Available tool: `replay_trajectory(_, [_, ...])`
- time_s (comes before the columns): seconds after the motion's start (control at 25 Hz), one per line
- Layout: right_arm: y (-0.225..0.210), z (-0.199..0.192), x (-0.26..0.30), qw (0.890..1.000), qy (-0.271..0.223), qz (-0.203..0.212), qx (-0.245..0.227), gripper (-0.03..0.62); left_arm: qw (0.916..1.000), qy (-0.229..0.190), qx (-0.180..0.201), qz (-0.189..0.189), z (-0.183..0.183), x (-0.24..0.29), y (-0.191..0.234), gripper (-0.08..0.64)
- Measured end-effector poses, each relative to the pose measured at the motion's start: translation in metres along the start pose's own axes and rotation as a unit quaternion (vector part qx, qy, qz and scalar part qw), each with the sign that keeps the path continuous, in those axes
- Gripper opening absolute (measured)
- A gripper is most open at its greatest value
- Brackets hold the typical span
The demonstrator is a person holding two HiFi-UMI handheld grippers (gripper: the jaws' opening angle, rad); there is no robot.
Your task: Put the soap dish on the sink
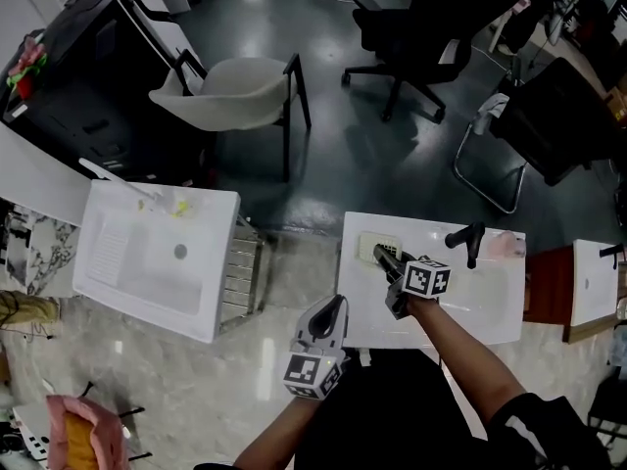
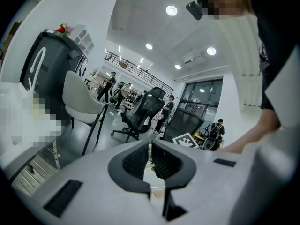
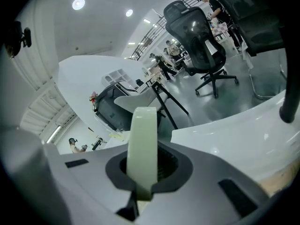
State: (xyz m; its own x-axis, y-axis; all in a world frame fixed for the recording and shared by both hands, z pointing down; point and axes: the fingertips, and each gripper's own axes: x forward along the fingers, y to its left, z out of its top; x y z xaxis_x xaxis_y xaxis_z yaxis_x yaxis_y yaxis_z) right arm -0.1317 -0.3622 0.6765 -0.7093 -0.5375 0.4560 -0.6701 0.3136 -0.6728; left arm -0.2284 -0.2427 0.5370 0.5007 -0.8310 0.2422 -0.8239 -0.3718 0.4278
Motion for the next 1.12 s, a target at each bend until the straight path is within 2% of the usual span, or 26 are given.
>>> replay_trajectory(0.48, [-0.045,-0.002,0.048,0.999,0.013,-0.032,0.025,0.006,0.9987,0.034,0.004,-0.036,-0.007,0.023,0.007,0.025])
replay_trajectory(0.68, [-0.062,-0.006,0.060,0.996,0.005,-0.035,0.078,0.006,0.9983,0.044,0.000,-0.039,-0.015,0.027,0.007,0.025])
replay_trajectory(0.84, [-0.075,-0.011,0.066,0.995,0.008,-0.047,0.090,0.006,0.9979,0.052,-0.003,-0.039,-0.019,0.026,0.011,0.025])
replay_trajectory(1.0, [-0.084,-0.012,0.070,0.991,0.004,-0.043,0.127,0.006,0.9977,0.046,-0.016,-0.048,-0.020,0.025,0.015,0.025])
replay_trajectory(1.12, [-0.088,-0.014,0.072,0.990,0.010,-0.040,0.132,0.008,0.9979,0.045,-0.020,-0.043,-0.019,0.025,0.017,0.025])
